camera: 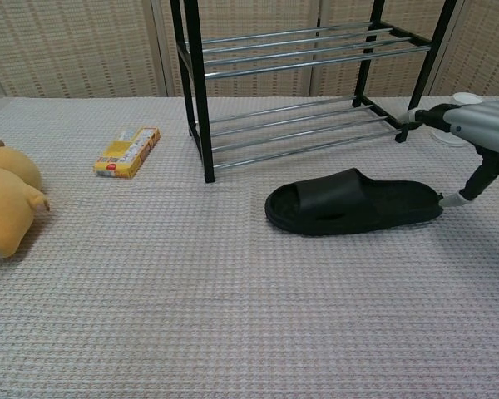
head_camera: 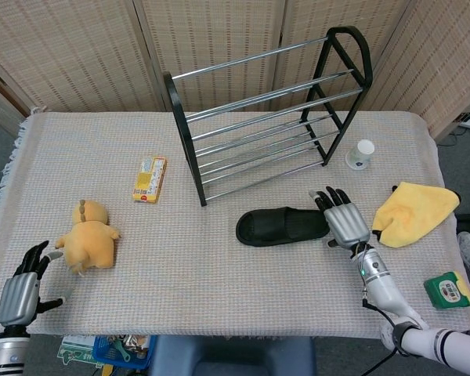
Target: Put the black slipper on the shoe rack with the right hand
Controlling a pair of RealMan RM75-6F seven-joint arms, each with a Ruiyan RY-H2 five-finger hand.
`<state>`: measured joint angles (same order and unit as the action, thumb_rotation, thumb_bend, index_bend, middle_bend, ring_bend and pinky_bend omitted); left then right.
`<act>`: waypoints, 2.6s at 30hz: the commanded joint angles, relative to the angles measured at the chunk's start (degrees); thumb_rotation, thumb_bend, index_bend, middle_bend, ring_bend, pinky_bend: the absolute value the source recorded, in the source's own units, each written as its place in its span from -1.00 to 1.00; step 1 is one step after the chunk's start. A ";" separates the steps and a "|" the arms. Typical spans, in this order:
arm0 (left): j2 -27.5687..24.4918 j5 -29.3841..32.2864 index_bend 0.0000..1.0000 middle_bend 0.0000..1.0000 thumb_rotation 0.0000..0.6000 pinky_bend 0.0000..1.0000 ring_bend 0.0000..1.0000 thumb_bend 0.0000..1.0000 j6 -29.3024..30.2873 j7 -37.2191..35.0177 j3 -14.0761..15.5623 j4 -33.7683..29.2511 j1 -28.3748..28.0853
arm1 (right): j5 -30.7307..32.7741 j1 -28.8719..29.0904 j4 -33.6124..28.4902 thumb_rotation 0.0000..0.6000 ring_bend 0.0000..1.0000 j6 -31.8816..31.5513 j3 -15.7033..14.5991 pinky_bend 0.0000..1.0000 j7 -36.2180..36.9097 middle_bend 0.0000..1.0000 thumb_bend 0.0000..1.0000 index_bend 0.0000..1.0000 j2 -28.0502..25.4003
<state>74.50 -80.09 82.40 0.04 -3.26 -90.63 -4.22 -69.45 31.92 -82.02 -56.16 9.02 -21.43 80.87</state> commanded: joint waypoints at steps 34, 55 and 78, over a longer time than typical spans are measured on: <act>-0.79 1.10 -0.46 -0.84 1.00 -0.52 -0.91 -0.53 -0.66 0.53 0.42 -0.53 0.50 | 11.53 9.94 11.86 1.00 -1.00 13.93 -1.58 -0.67 -1.95 -0.68 -0.53 -0.89 7.78; -1.40 0.51 -0.46 -0.84 1.00 -0.52 -0.91 -0.53 -0.12 -0.10 0.35 -0.71 0.70 | -4.56 5.60 18.02 1.00 -0.38 3.58 -1.04 0.16 25.12 0.02 -0.03 0.07 9.13; -1.52 -1.26 -0.46 -0.84 1.00 -0.52 -0.91 -0.53 0.37 -0.77 0.89 -0.78 0.57 | 24.16 14.33 15.26 1.00 -0.37 10.30 9.42 0.17 3.41 0.02 -0.02 0.08 9.73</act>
<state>72.97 -81.39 82.80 -0.68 -2.41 -91.46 -3.69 -50.28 43.61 -68.02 -46.87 16.44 -13.89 88.64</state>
